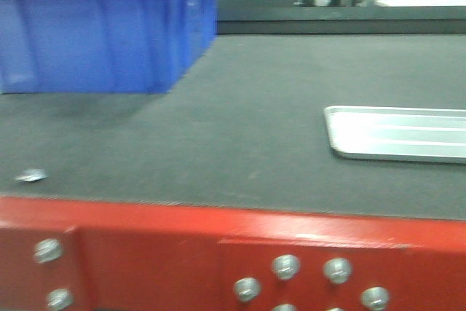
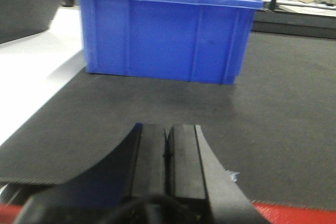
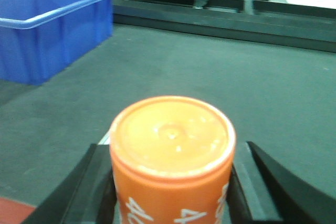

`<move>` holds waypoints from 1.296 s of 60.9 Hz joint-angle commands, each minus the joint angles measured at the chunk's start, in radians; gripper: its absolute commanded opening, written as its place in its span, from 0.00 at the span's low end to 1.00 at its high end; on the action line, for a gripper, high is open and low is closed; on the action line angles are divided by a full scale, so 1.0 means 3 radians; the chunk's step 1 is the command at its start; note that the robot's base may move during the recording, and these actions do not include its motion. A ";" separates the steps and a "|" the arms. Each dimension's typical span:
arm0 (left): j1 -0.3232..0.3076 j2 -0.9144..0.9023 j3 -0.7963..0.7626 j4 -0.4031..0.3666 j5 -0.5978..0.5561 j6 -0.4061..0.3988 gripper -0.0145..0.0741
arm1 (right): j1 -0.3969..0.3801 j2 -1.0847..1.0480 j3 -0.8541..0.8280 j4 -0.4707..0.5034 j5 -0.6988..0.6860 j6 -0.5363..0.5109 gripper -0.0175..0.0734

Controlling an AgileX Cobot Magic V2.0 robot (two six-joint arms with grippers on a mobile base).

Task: Grab orange capacitor from left shelf to right conveyor
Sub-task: 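Approach the conveyor and bring the cylinder over the steel tray, then lower the cylinder upright onto the steel tray and open the right gripper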

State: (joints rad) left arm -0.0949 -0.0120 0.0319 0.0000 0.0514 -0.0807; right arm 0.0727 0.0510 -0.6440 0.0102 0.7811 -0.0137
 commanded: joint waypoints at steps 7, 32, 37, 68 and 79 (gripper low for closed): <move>-0.0019 -0.0064 -0.0016 0.0000 -0.0298 0.0002 0.05 | -0.0001 0.0061 -0.0068 -0.0014 -0.0311 -0.0005 0.30; -0.0019 -0.0064 -0.0016 0.0000 -0.0298 0.0002 0.05 | -0.0001 0.0061 -0.0068 -0.0014 -0.0311 -0.0005 0.30; -0.0019 -0.0064 -0.0016 0.0000 -0.0298 0.0002 0.05 | -0.0001 0.0061 -0.0068 -0.0014 -0.0311 -0.0005 0.30; -0.0019 -0.0064 -0.0016 0.0000 -0.0298 0.0002 0.05 | -0.0001 0.0061 -0.0068 -0.0014 -0.0311 -0.0005 0.30; -0.0019 -0.0064 -0.0016 0.0000 -0.0298 0.0002 0.05 | -0.0001 0.0061 -0.0068 -0.0014 -0.0347 -0.0005 0.30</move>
State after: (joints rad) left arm -0.0949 -0.0120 0.0319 0.0000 0.0514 -0.0807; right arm 0.0727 0.0510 -0.6440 0.0102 0.7811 -0.0137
